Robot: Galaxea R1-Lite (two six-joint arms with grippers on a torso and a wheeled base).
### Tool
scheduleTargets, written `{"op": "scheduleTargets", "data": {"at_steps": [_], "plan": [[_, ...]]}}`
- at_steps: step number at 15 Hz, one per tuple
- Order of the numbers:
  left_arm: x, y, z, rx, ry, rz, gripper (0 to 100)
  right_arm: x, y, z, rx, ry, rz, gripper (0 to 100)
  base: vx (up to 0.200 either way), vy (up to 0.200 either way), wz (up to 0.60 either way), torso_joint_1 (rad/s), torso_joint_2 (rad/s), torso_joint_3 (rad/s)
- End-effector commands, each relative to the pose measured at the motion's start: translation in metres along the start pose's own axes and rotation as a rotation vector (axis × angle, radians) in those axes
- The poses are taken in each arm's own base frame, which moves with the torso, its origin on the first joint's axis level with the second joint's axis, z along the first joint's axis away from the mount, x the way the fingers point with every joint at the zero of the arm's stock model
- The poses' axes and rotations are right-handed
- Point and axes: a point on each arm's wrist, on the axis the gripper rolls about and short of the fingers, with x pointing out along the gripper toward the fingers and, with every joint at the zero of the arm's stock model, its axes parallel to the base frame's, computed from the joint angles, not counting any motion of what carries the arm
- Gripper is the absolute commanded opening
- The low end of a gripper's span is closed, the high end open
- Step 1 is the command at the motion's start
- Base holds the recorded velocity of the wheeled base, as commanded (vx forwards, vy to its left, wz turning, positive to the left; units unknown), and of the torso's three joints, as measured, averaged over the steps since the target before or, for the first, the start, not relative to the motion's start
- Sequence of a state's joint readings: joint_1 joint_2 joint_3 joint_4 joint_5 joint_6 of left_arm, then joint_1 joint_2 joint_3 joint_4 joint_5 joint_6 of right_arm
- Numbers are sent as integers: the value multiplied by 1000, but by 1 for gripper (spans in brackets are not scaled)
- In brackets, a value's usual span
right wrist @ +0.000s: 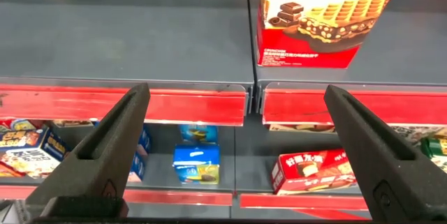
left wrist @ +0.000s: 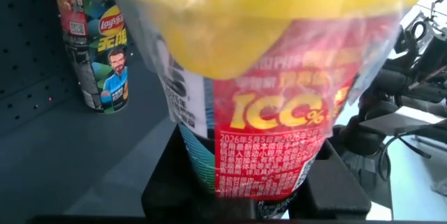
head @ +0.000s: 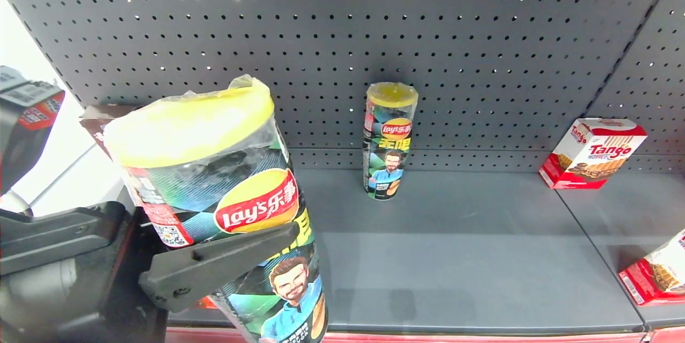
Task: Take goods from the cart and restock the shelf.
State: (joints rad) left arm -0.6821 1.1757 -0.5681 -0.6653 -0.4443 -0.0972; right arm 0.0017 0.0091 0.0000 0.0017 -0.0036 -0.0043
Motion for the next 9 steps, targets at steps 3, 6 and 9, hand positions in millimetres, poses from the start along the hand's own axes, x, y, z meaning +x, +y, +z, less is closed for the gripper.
{"op": "scheduleTargets", "data": {"at_steps": [3, 6, 9], "plan": [[-3, 1, 2, -19, -12, 10, 0, 0, 0, 0, -3, 1, -1, 100, 0, 0, 0, 0, 0, 0], [-6, -1, 6, -21, -62, 1, 0, 0, 0, 0, -3, 3, 2, 100, 0, 0, 0, 0, 0, 0], [-12, 0, 8, -19, -73, 13, 0, 8, 0, 89, 22, -20, 68, 100, 0, 0, 0, 0, 0, 0]]}}
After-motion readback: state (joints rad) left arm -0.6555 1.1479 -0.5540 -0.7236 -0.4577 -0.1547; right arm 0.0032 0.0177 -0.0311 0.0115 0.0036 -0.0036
